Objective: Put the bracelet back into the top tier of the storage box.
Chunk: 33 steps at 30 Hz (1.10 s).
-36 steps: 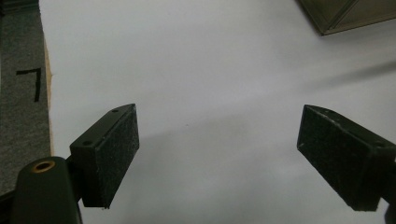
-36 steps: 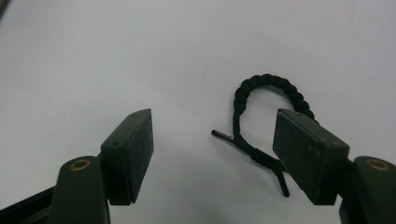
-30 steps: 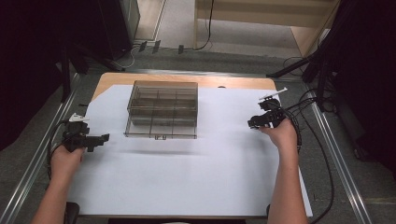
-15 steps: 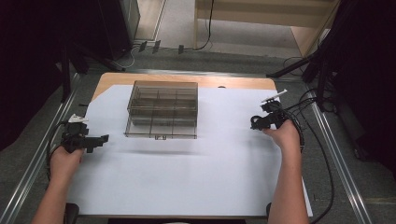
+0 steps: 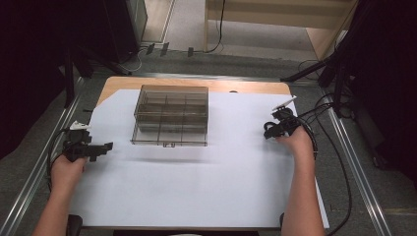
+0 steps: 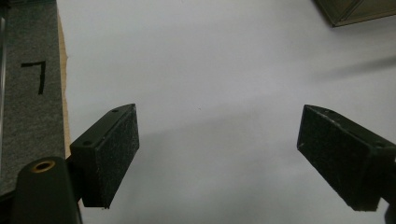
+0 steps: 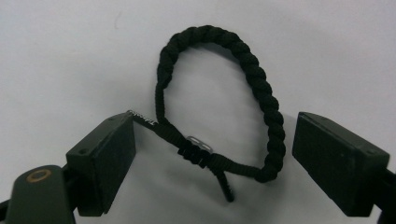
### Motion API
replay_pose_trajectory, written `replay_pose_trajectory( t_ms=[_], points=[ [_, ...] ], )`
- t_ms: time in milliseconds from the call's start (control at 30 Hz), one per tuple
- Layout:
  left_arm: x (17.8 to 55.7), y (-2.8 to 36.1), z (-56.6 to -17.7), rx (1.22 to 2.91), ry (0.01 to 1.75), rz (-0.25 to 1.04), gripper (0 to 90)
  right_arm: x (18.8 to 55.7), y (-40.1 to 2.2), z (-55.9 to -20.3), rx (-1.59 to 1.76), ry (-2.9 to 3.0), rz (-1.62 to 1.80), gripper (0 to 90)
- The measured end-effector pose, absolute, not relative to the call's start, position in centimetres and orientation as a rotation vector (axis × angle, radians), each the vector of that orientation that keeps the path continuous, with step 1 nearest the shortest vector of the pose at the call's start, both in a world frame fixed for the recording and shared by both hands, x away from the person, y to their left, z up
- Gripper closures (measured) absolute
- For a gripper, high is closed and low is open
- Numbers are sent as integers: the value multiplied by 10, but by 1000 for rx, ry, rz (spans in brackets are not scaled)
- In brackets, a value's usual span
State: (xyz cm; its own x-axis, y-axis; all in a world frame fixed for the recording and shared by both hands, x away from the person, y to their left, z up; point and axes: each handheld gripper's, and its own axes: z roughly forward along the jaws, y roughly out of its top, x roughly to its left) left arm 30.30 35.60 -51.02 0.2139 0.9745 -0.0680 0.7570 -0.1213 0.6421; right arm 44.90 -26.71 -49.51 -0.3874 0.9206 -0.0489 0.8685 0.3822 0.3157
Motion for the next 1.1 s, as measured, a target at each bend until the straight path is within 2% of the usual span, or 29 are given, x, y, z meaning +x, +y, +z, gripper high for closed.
replay_pose_trajectory(
  t_ms=[267,333,500,933,1100],
  points=[
    [301,359,-511,1927,1614,507,141,456,-268,-498,1587,2434,414,166],
    [301,359,-511,1926,1614,509,141,456,-267,-497,1591,2433,420,204],
    [301,358,-511,1933,1612,510,140,452,-267,-492,1603,2432,421,394],
    [300,359,-511,1926,1616,513,140,448,-265,-490,1616,2438,403,501],
    [300,358,-510,1930,1612,515,140,446,-265,-489,1623,2444,399,634]
  ],
)
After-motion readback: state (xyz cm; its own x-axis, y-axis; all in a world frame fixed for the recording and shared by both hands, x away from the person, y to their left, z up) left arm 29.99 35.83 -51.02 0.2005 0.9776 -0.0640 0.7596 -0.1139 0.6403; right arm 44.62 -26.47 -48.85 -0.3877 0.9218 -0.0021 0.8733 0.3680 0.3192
